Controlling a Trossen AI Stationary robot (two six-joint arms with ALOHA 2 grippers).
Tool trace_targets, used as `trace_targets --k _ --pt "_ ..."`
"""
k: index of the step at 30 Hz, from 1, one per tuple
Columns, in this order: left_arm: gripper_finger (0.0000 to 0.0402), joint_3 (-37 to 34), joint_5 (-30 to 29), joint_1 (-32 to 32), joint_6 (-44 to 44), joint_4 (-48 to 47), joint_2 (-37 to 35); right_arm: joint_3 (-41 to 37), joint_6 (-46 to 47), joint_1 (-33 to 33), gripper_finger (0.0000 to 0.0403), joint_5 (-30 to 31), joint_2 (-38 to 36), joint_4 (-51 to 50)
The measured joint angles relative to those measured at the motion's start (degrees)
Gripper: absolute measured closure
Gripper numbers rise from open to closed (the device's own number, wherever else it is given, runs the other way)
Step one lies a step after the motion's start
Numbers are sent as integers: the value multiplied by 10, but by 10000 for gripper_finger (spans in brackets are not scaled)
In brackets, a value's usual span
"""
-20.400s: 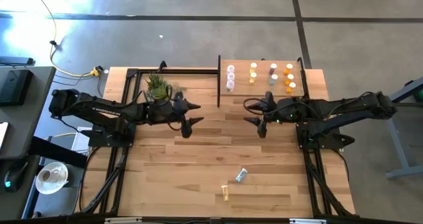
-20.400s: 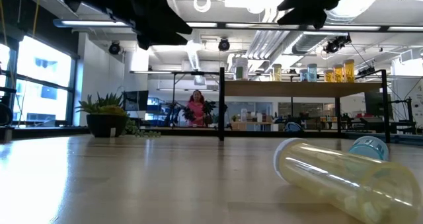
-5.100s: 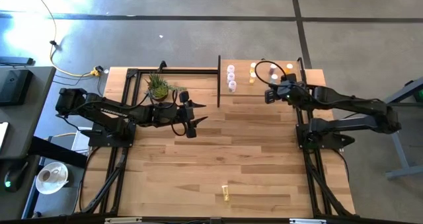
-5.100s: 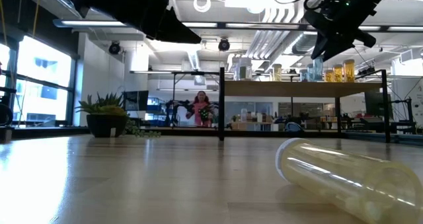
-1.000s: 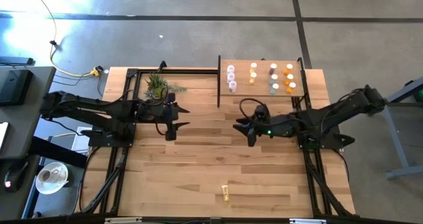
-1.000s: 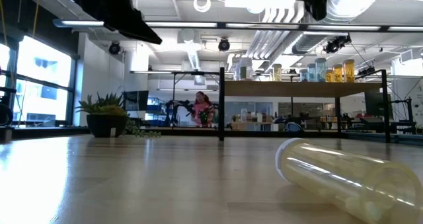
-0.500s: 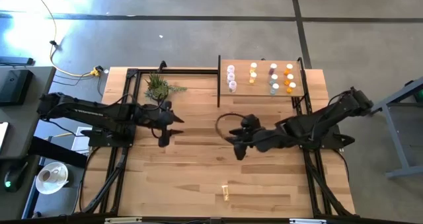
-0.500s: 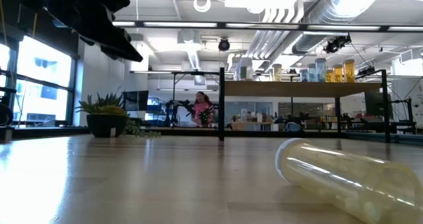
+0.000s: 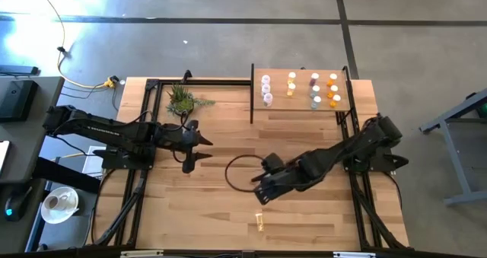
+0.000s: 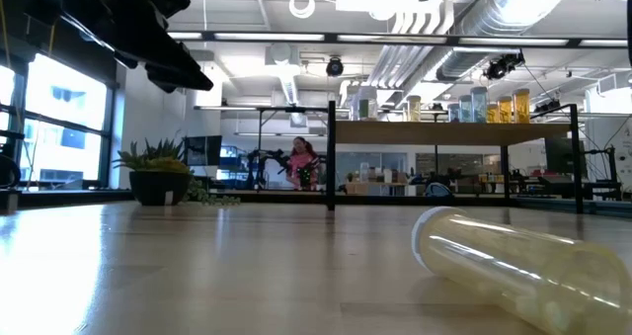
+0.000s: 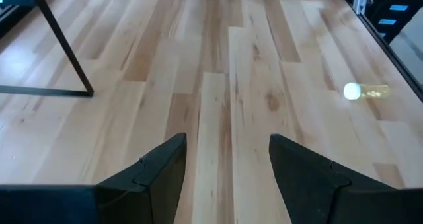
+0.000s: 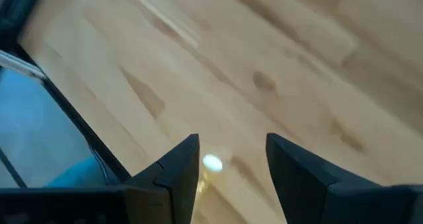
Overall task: Pick and place medicine bottles onto shelf by color
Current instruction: Put the yellow pill bottle aligned with the other yellow pill bottles on the shelf
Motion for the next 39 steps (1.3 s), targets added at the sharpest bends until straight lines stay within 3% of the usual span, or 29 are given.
trace_targets --k 15,28,39 --pt "195 0 -2 0 -13 -2 0 31 103 25 237 -47 110 -1" --pt "195 0 -2 0 -13 -3 0 31 128 29 237 -136 184 70" --pt "195 0 -1 0 -13 -4 0 31 144 42 237 -142 228 97"
